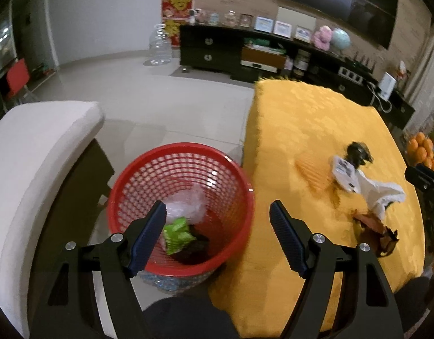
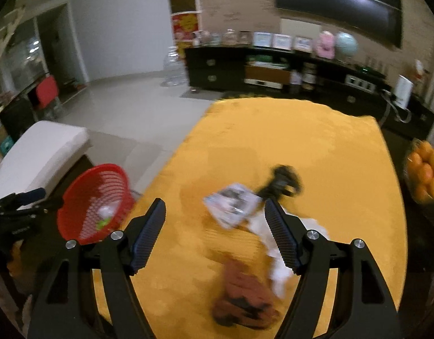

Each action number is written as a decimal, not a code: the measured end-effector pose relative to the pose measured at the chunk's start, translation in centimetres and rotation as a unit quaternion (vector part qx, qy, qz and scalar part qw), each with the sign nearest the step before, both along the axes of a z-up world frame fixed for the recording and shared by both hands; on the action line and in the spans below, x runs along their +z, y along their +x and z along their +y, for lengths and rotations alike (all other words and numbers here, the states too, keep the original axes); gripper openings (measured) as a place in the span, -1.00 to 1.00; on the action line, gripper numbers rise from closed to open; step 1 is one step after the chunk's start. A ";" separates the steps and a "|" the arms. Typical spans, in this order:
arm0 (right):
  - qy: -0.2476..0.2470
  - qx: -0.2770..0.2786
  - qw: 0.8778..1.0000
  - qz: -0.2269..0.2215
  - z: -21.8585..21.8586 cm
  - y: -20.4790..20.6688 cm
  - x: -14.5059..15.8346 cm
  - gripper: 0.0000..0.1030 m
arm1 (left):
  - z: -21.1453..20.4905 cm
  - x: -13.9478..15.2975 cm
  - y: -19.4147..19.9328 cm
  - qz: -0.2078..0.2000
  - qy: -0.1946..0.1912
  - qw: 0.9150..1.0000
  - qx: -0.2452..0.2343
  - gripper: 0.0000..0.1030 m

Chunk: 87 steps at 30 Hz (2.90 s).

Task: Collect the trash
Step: 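Move both tools back over the table toward the remaining trash, then lower the left gripper onto the orange foam net and close it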

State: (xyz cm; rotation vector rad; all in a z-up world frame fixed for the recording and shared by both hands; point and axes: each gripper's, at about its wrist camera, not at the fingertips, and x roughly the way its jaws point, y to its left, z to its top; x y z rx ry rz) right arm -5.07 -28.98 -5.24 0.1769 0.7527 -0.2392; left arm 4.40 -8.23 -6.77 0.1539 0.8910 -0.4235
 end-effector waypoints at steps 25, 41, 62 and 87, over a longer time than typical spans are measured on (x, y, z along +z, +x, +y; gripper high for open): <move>0.033 -0.108 0.993 0.019 -7.4 -7.7 -4.1 0.37 | -11.5 -4.4 -0.4 0.036 0.043 0.994 -0.098 0.42; 0.048 -0.124 0.990 0.035 -9.3 -7.1 -6.2 0.37 | -17.7 -7.7 5.5 0.070 0.056 0.991 -0.105 0.41; 0.058 -0.132 0.989 0.041 -10.4 -7.1 -7.3 0.37 | -21.9 -9.8 5.2 0.060 0.062 0.984 -0.153 -0.45; 0.012 -0.037 0.999 0.024 -7.0 -0.1 -4.7 0.37 | -12.7 -5.6 1.8 0.043 0.015 0.992 -0.118 -0.57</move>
